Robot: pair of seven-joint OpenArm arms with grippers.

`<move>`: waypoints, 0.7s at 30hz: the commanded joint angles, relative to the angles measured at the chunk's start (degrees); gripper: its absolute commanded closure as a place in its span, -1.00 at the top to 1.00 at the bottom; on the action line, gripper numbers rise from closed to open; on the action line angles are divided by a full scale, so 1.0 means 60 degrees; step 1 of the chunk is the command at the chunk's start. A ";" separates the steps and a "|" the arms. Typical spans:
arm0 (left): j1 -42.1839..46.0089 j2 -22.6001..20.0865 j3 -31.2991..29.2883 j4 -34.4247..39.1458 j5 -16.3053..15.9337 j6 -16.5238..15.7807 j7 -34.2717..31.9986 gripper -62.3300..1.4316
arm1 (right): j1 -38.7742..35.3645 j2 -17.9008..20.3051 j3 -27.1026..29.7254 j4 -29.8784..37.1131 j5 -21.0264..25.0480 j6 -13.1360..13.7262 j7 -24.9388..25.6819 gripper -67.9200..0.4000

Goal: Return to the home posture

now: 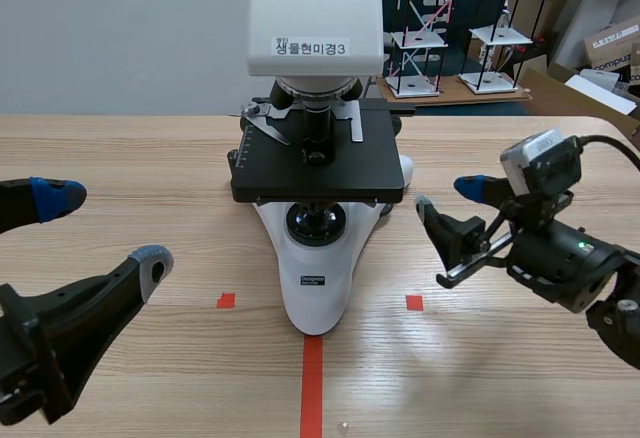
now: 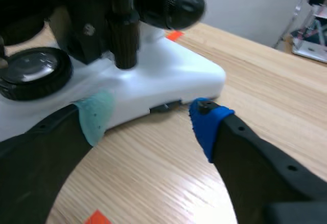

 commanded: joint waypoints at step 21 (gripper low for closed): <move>0.0018 -0.0004 -0.0025 0.0113 -0.0087 -0.0011 -0.0135 0.93 | -0.7053 0.0652 0.4218 0.6262 0.0069 0.0015 -0.0397 0.83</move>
